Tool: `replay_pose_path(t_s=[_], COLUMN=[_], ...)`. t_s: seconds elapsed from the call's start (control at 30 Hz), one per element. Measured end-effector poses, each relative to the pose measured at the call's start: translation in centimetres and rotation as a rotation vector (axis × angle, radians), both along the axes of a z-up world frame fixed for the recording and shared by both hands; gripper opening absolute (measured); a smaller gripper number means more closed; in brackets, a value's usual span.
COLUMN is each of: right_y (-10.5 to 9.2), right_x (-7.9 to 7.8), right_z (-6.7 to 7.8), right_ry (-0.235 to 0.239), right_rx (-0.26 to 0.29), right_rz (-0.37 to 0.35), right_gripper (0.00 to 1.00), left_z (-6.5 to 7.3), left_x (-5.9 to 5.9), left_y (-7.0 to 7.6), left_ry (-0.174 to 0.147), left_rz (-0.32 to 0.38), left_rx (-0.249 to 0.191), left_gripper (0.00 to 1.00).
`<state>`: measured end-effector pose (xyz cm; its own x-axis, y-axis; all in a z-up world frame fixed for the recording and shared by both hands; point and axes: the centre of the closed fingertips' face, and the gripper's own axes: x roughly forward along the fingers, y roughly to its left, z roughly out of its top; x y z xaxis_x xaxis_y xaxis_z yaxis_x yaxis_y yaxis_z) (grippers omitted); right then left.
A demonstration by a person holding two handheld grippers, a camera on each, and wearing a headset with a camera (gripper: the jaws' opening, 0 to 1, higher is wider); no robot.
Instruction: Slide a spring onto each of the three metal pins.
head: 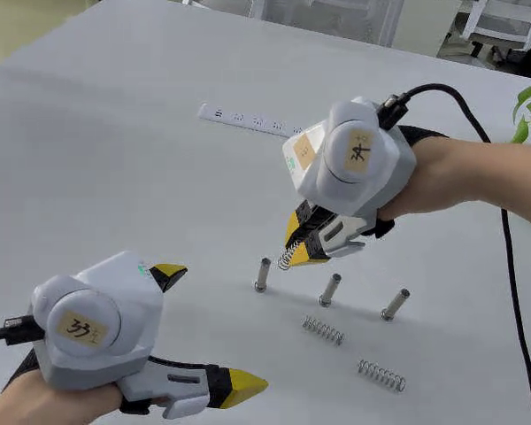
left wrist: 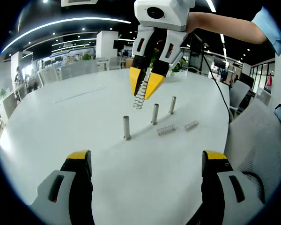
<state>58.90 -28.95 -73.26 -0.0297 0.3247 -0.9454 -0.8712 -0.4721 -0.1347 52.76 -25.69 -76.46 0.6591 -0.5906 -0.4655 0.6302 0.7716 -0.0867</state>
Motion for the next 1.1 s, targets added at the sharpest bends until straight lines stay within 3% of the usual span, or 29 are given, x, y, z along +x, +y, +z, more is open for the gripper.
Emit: replay_pose_path(t_s=[0.47,1.1], right_y=[1.2,1.6], right_x=[1.3,1.0], right_z=[-0.9,-2.0], right_ry=[0.003,0.036], right_rx=[-0.09,-0.131], right_rz=[0.061,0.069], right_gripper=[0.07,0.07], left_z=[-0.4,-0.8], left_x=[0.0,-0.3], left_y=[-0.7,-0.2], left_ry=[0.015,0.035], left_rz=[-0.016,0.003], left_rx=[-0.014,-0.032], left_gripper=[0.96,0.95])
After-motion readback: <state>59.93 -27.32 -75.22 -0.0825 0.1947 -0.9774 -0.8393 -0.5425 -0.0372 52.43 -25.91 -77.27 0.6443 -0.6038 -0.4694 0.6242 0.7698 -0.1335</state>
